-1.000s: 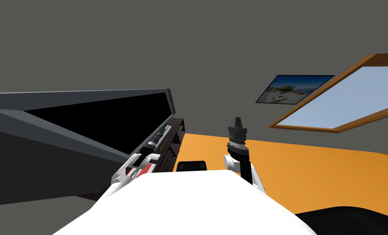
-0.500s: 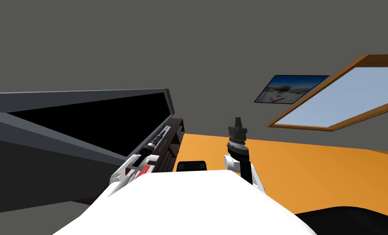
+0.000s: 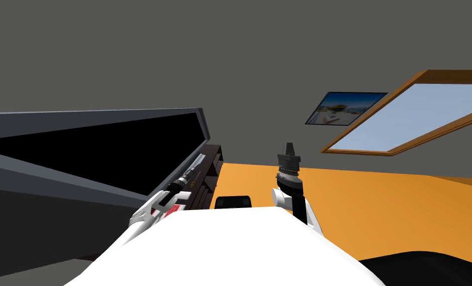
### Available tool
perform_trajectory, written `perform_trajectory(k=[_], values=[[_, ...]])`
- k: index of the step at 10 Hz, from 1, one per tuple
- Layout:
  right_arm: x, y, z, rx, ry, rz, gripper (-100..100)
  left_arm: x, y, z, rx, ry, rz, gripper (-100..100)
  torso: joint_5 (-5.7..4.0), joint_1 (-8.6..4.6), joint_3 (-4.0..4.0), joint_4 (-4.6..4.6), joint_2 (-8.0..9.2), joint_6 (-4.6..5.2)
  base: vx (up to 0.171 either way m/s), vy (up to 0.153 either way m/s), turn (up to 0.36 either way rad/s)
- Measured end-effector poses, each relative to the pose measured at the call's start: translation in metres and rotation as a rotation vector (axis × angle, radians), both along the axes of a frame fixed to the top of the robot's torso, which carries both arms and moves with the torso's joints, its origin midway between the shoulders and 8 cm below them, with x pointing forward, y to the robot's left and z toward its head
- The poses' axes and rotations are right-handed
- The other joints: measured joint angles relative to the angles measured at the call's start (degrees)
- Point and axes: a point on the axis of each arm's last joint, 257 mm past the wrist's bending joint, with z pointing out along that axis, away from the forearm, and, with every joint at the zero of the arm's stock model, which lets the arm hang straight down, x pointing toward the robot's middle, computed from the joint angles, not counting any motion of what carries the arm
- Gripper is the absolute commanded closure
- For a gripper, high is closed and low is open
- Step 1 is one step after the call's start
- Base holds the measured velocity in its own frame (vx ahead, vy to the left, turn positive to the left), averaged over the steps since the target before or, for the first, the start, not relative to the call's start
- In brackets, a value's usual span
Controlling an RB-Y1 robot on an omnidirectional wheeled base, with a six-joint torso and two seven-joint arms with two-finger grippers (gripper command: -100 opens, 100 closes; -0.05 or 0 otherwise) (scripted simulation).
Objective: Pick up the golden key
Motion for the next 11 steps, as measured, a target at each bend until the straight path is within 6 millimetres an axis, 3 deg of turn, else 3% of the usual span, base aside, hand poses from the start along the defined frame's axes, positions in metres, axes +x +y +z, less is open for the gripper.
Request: perform_trajectory(k=[5, 11], values=[[0.000, 0.000, 0.000, 0.000, 0.000, 0.000, 0, -0.016, 0.026, -0.048, 0.102, 0.122, 0.000, -100, 0.00, -0.01, 0.01, 0.01, 0.02, 0.01, 0.010, -0.004, -0.035], [0.000, 0.000, 0.000, 0.000, 0.000, 0.000, 0, -0.044, 0.060, -0.089, 0.199, 0.235, -0.010, -100, 0.00, -0.02, 0.01, 0.01, 0.02, 0.00, 0.013, -0.008, -0.062]])
